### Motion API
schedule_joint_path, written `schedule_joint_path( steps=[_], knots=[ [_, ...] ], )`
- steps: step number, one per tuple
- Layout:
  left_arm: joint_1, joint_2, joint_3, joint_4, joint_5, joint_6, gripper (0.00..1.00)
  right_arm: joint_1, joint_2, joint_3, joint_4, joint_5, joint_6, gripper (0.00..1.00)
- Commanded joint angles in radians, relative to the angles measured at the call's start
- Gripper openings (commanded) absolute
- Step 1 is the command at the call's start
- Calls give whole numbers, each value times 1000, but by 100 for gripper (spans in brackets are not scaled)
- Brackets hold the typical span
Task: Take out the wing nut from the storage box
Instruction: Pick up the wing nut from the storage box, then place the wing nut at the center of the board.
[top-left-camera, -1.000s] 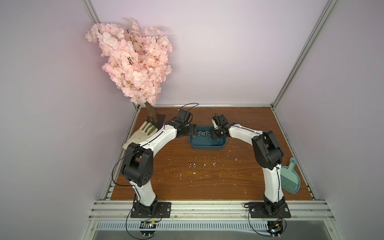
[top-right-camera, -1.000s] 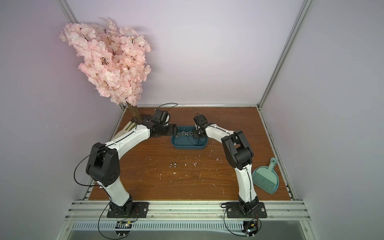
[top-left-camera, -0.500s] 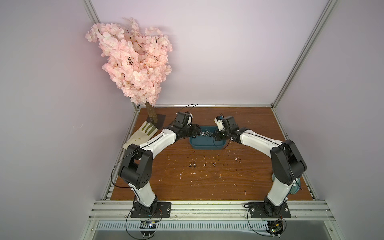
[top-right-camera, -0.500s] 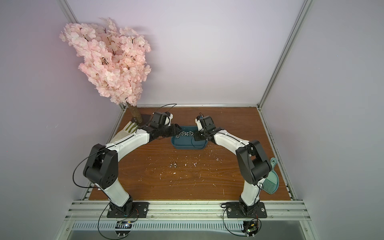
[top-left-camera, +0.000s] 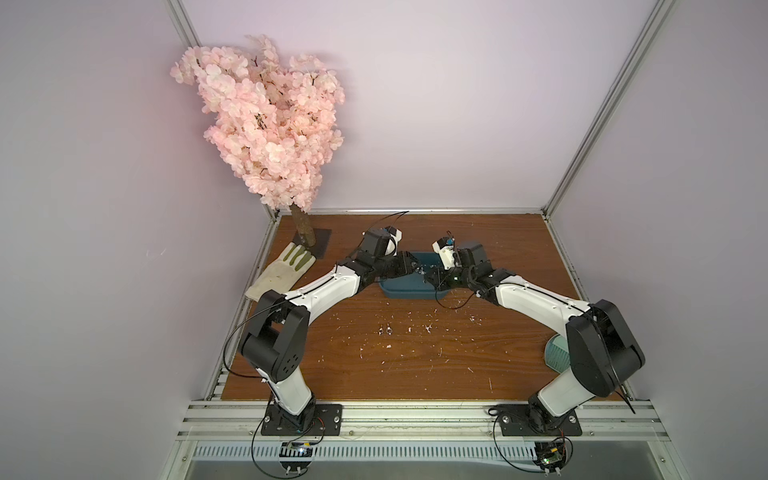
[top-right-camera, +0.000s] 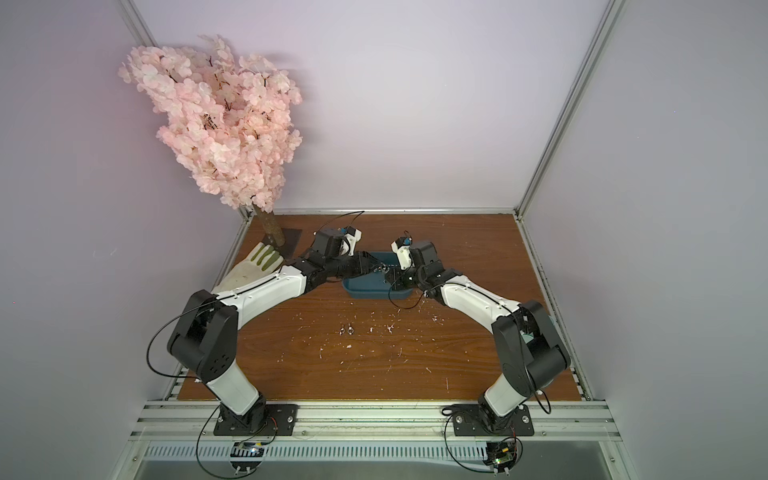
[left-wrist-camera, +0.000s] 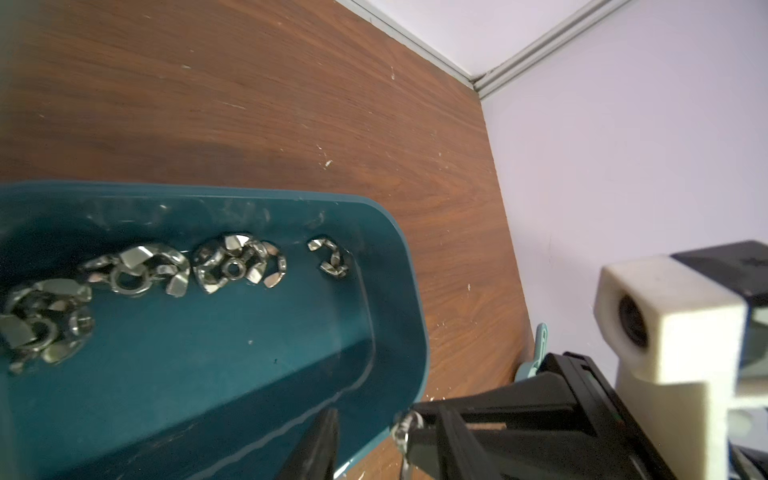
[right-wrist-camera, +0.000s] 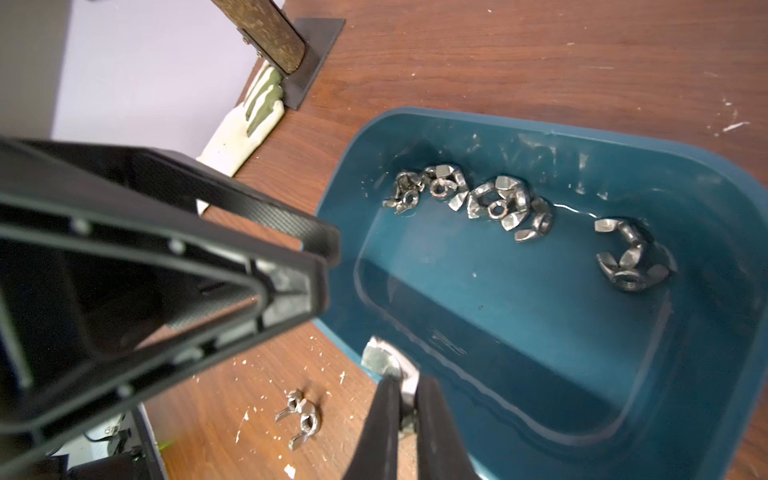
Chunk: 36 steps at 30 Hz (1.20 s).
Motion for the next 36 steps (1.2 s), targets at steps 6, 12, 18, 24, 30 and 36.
schedule_joint_path(
  steps=[6, 12, 18, 24, 30, 36],
  knots=[
    [-16, -44, -34, 32, 45, -12, 35, 0, -43, -5, 118, -80, 51, 4],
    [-21, -52, -40, 38, 49, -10, 29, 0, -47, -4, 135, -94, 57, 5],
    [-25, -46, -43, 52, 64, -13, 20, 0, -47, -10, 151, -109, 63, 5],
    [-29, -43, -41, 54, 71, -14, 2, 0, -50, -15, 155, -111, 63, 6],
    [-30, -61, -55, 28, 43, -13, 0, -2, -70, -40, 130, -75, 59, 52],
    [-49, -90, -58, -106, -62, 25, 0, -8, -139, -112, 88, 0, 30, 70]
  ],
)
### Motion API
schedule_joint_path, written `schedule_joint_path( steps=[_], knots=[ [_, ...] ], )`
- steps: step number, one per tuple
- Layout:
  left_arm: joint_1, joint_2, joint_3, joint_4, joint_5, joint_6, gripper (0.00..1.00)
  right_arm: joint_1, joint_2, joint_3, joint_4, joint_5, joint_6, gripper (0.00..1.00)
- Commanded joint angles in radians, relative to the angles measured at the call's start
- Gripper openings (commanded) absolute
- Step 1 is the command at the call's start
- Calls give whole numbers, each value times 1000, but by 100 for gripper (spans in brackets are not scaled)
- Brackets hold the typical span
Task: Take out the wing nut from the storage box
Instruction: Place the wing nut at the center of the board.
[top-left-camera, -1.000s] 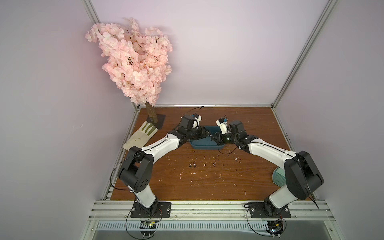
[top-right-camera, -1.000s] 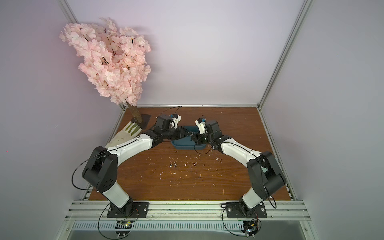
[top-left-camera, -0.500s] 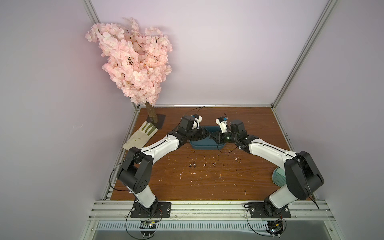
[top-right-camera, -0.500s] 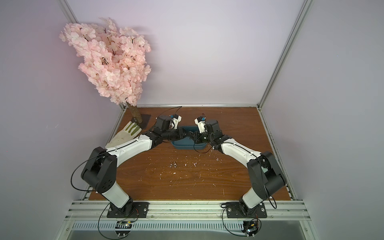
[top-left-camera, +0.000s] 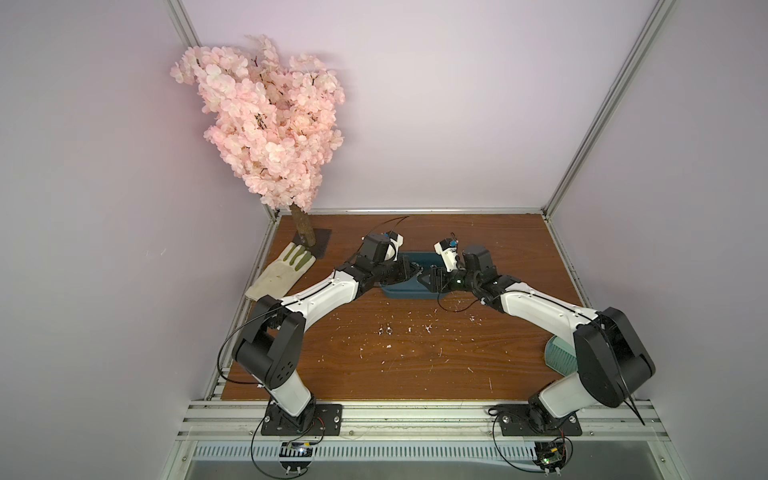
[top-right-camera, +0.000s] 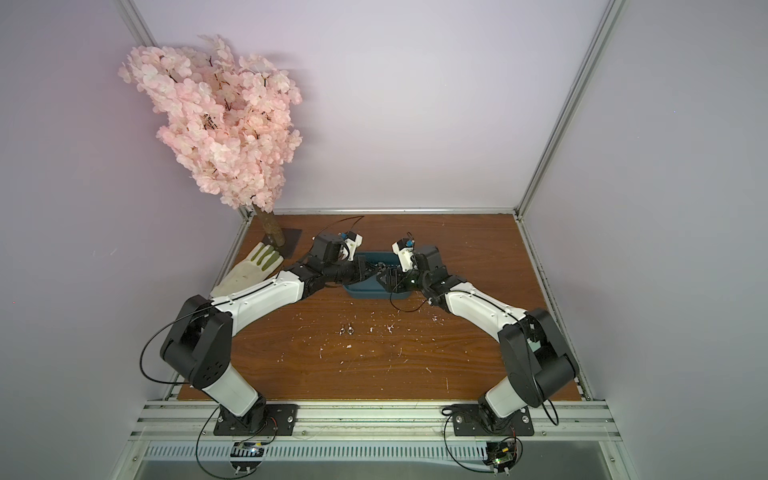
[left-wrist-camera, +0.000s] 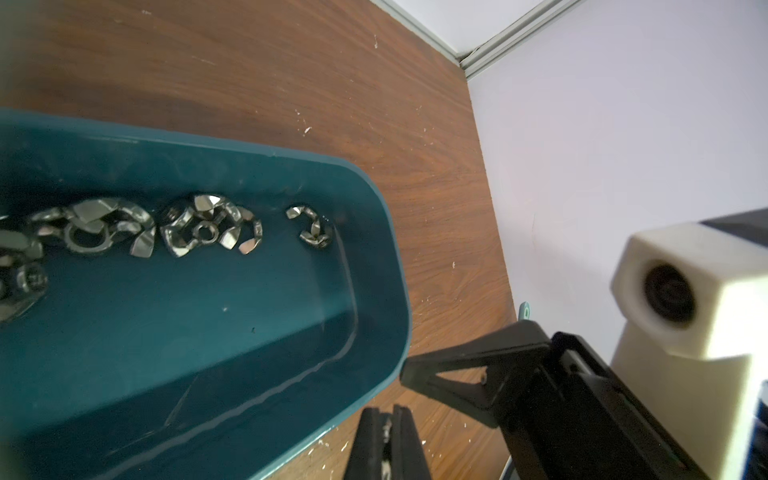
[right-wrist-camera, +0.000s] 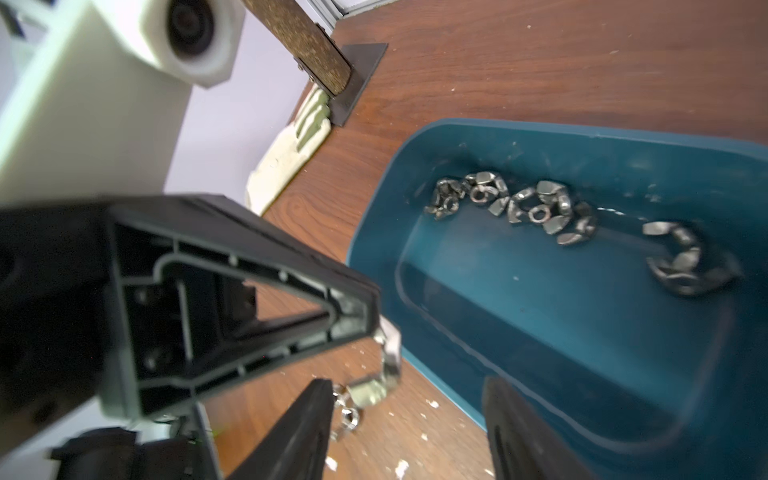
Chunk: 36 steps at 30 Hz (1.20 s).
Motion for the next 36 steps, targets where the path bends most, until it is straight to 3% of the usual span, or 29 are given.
schedule_joint_path(
  steps=[1, 9, 23, 36],
  knots=[
    [-27, -44, -5, -113, -89, 45, 0, -8, -73, -26, -14, 62, -28, 72],
    [-139, -85, -25, -349, -337, 85, 0, -9, -172, -137, -45, 143, -47, 99],
    [-253, -117, -184, -379, -451, -45, 0, -9, -349, -316, -50, 206, -15, 99],
    [-264, 1, -142, -428, -486, -36, 0, -7, -423, -364, -55, 228, 18, 99]
  ],
)
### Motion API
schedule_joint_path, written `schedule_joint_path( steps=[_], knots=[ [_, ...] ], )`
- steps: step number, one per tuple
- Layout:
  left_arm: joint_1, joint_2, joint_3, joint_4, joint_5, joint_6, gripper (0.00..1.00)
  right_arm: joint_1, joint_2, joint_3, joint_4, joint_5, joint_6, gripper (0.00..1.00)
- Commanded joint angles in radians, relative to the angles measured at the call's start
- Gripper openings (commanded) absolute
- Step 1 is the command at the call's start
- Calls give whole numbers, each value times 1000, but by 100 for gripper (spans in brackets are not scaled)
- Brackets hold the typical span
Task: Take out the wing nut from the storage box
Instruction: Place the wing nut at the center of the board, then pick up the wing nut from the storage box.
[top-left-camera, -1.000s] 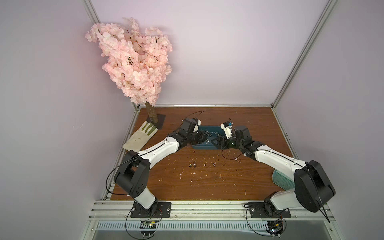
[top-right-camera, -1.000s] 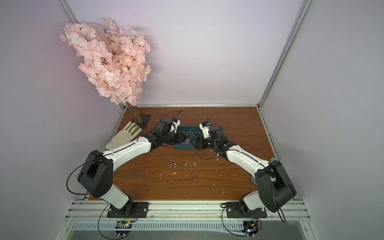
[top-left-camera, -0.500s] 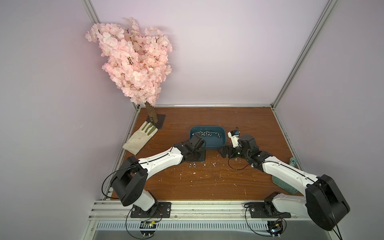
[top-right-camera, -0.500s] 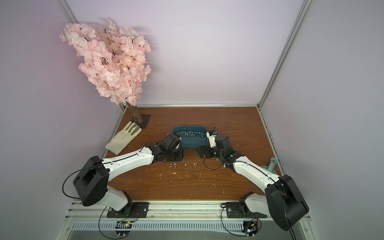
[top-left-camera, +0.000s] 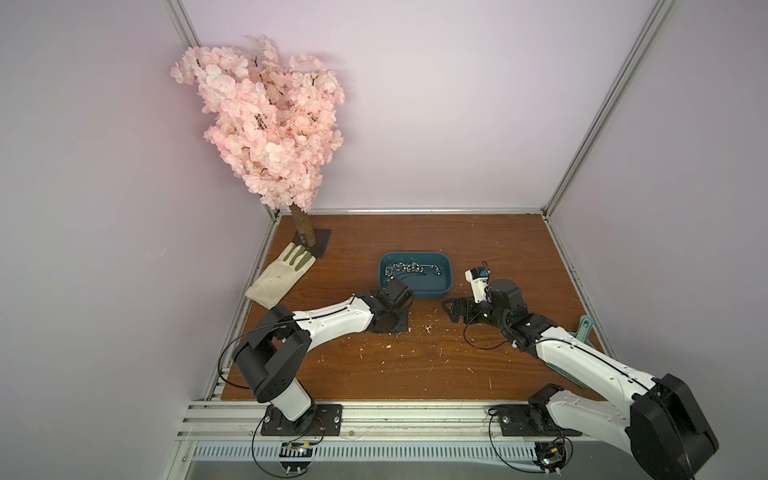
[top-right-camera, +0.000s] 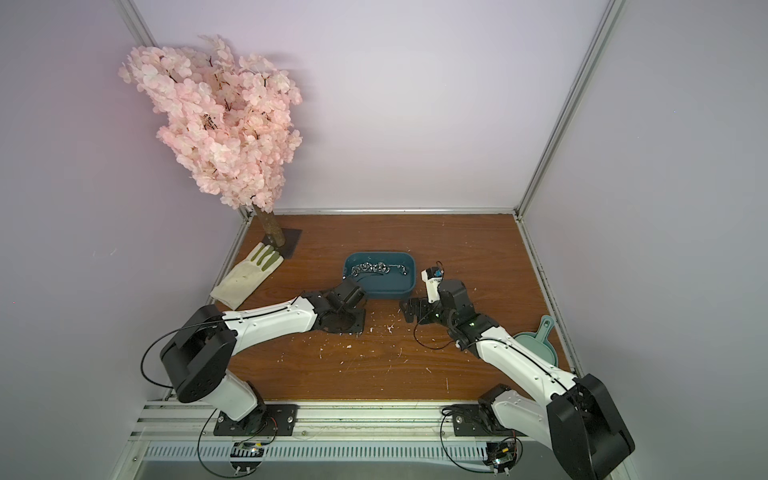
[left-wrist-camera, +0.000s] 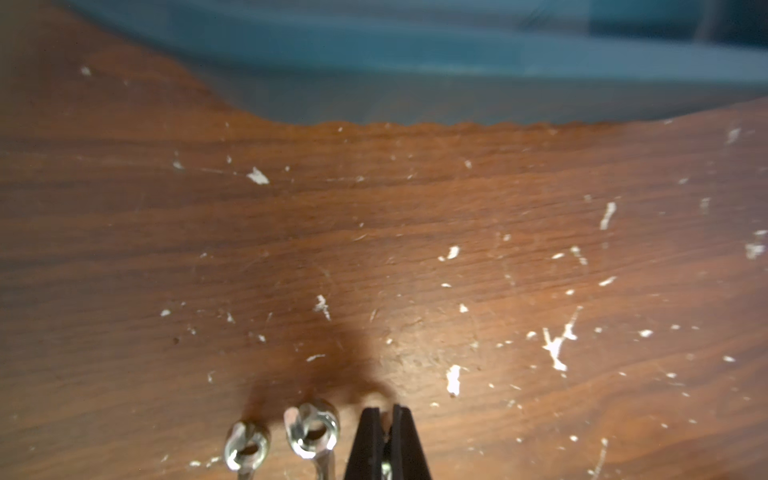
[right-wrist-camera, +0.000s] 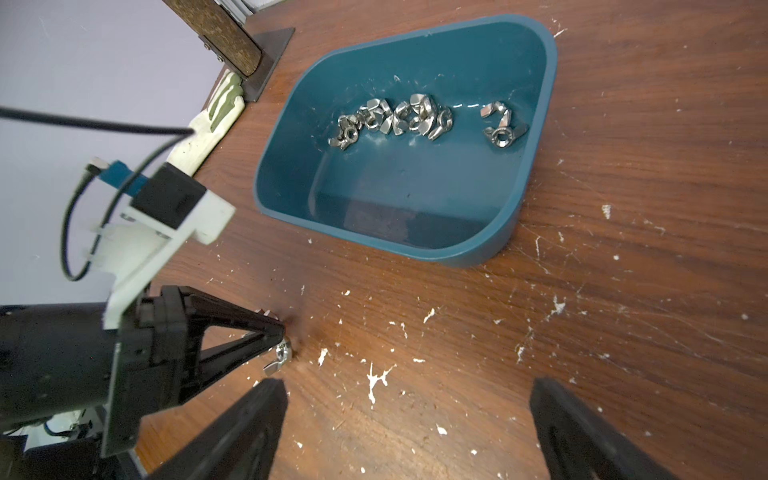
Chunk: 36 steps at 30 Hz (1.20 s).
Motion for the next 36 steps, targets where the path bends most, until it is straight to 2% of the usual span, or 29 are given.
schedule_joint_path(
  steps=[1, 5, 8, 14, 22, 26, 28, 33, 36],
  knots=[
    [-13, 25, 31, -35, -28, 4, 0, -1, -21, -1, 9, 19, 12, 99],
    [-15, 39, 37, -35, -27, 8, 2, 1, -18, 1, 4, 24, 12, 99],
    [-15, 38, 44, -36, -22, 13, 11, 1, -11, 2, 2, 25, 12, 99],
    [-15, 18, 74, -62, -26, 20, 39, 1, 13, 23, 1, 24, 8, 99],
    [5, -3, 186, -116, -34, 56, 54, 1, 80, 114, -23, 28, -20, 99],
    [55, -20, 232, -117, -21, 93, 77, 1, 148, 188, -41, 22, -34, 91],
    [83, -30, 251, -114, -18, 107, 99, 1, 188, 234, -56, 21, -42, 87],
    [150, -35, 293, -115, -5, 152, 100, 4, 303, 352, -87, 30, -68, 75],
    [198, -22, 312, -115, 7, 157, 100, 4, 390, 436, -106, 30, -89, 64]
  ],
)
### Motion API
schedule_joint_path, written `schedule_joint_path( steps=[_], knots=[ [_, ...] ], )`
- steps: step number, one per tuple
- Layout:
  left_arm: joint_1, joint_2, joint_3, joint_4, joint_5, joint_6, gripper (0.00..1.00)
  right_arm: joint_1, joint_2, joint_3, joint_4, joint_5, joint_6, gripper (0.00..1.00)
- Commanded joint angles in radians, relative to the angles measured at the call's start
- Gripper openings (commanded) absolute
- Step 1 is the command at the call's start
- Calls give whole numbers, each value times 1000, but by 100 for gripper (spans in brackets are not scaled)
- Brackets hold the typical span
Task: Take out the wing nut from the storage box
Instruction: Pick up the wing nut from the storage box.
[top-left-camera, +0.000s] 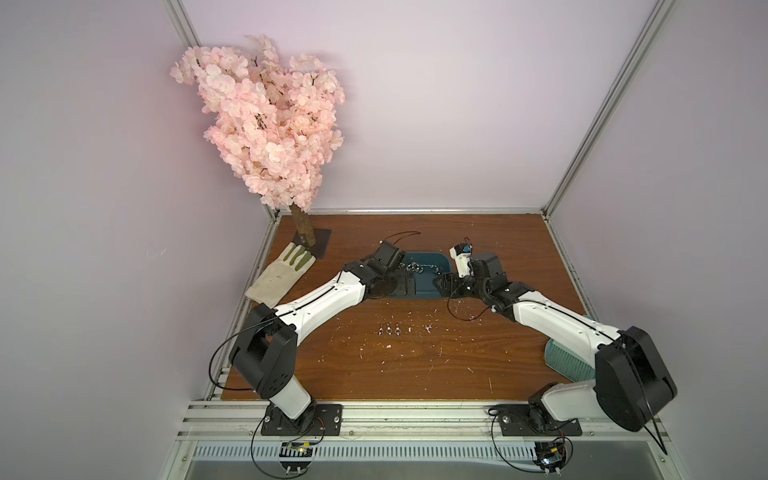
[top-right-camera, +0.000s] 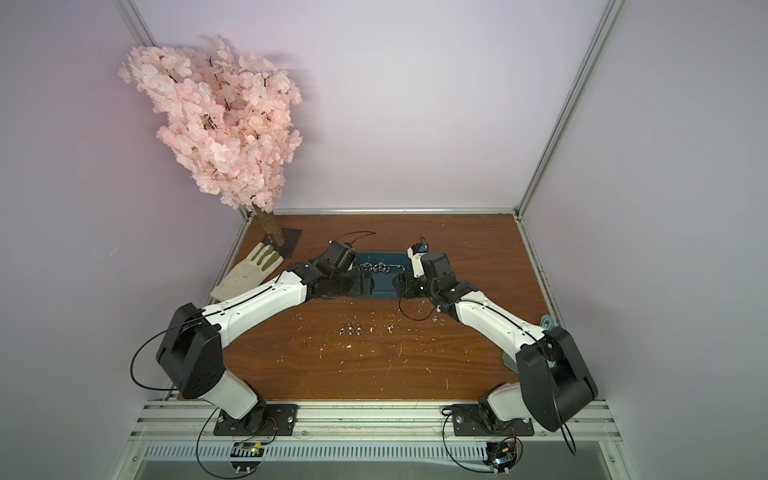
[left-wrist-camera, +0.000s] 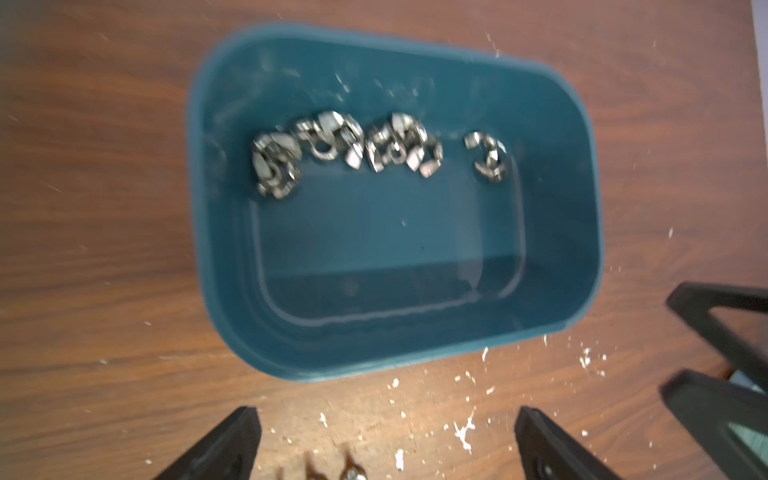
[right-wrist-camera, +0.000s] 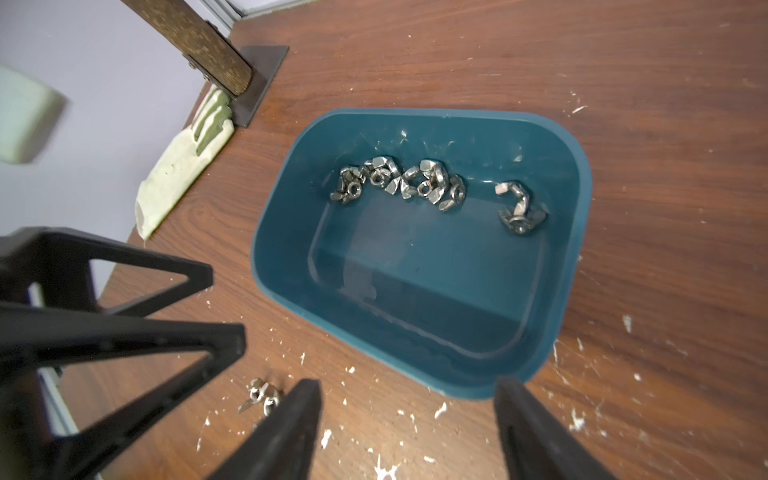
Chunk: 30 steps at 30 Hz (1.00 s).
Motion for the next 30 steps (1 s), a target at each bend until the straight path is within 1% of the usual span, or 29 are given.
schedule_joint_path(
  steps=[1, 2, 5, 13, 15, 21, 24, 30],
  knots=[
    [57, 1, 28, -29, 30, 38, 100, 3, 76, 104, -34, 11, -37, 60],
    [74, 6, 33, -29, 38, 40, 100, 5, 108, 133, -41, 12, -47, 55],
    [115, 16, 53, -28, 43, 51, 100, 7, 195, 214, -63, 18, -76, 44],
    [179, 50, 106, -13, 48, 107, 100, 15, 391, 400, -100, 39, -131, 41],
    [197, 56, 113, -7, 50, 112, 100, 15, 437, 451, -122, 39, -135, 38],
    [248, 69, 121, 4, 77, 113, 100, 28, 546, 586, -203, 64, -91, 39],
    [268, 71, 124, 4, 92, 124, 100, 43, 593, 643, -244, 95, -63, 39],
    [293, 74, 124, 5, 94, 147, 100, 57, 668, 739, -314, 132, -21, 40]
  ],
)
